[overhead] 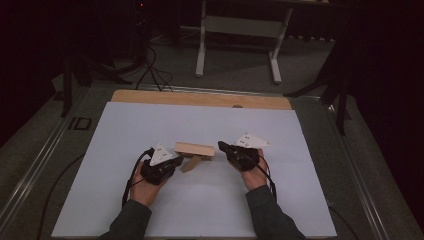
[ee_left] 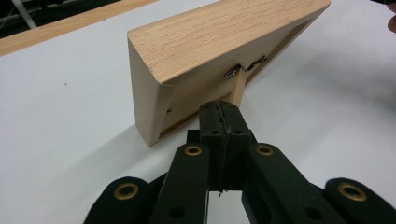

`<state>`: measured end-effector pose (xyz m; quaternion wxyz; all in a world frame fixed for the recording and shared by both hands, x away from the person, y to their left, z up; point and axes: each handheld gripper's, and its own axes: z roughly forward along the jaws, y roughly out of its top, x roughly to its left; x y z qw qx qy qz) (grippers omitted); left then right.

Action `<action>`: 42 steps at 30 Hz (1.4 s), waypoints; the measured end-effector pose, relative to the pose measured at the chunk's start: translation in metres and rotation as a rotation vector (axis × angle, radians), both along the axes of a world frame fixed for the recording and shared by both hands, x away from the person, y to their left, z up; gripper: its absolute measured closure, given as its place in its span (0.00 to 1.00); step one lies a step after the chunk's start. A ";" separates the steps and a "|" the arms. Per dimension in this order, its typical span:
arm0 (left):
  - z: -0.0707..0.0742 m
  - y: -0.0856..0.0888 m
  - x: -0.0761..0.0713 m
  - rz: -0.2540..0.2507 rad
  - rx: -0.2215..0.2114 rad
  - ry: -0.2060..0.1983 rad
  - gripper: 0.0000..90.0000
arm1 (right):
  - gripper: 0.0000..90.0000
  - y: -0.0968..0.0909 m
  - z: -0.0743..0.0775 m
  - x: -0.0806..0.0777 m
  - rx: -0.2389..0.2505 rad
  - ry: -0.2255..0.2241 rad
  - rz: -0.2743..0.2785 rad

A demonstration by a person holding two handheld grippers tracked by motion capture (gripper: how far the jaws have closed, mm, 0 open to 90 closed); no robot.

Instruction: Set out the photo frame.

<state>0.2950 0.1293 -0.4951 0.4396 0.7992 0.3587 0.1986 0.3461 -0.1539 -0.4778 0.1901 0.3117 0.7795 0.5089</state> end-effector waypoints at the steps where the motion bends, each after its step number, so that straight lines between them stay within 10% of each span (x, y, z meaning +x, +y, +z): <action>1: 0.000 0.000 0.000 0.001 0.000 0.000 1.00 | 1.00 0.000 0.000 0.000 0.000 0.002 -0.001; 42: -0.011 -0.006 0.015 0.049 -0.015 0.034 0.99 | 1.00 0.012 -0.015 0.010 0.035 0.039 -0.003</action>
